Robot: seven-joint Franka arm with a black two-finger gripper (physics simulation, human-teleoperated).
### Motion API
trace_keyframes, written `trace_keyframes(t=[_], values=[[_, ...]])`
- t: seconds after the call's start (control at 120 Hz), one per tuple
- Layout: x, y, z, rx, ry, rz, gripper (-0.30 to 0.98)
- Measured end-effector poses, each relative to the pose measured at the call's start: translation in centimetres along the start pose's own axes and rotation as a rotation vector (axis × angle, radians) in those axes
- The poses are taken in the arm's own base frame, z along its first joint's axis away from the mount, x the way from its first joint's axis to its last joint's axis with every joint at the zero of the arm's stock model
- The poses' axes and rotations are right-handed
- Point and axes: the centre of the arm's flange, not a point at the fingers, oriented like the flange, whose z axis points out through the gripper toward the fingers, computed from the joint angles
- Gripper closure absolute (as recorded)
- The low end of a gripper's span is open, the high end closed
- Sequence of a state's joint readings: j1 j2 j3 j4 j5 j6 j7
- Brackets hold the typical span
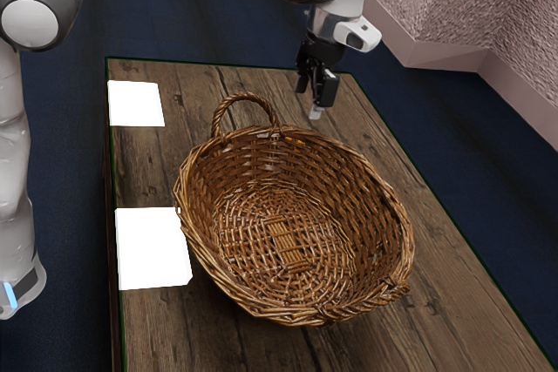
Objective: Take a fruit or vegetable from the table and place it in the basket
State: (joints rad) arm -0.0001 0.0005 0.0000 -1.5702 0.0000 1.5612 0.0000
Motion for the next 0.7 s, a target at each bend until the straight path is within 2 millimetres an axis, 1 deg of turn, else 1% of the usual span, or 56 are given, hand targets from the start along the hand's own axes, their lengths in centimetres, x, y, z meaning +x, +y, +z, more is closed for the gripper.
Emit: trace_keyframes(t=[0.033,0.067,0.15,0.208,0.35,0.4,0.45,0.5,0.542,0.65,0.7], values=[[2.0,-0.1,-1.5,0.002,0.035,0.002,0.00],[3.0,-0.5,-2.3,0.002,0.050,-0.003,0.00],[3.7,-3.1,-2.9,0.004,0.053,-0.042,0.00],[3.8,-3.9,-2.8,0.005,0.045,-0.051,0.00],[3.7,-3.6,-2.9,0.007,0.036,-0.043,0.00],[3.7,-2.7,-3.0,0.036,0.035,-0.024,0.00],[4.0,-2.0,-2.6,0.055,0.026,-0.009,0.00],[4.2,-2.2,-2.1,0.069,0.016,-0.010,0.00],[4.2,-3.8,-1.9,0.077,0.011,-0.035,0.00],[3.4,-10.5,-1.8,0.091,-0.002,-0.133,0.00],[3.4,-12.4,-1.2,0.083,-0.011,-0.154,0.00]])
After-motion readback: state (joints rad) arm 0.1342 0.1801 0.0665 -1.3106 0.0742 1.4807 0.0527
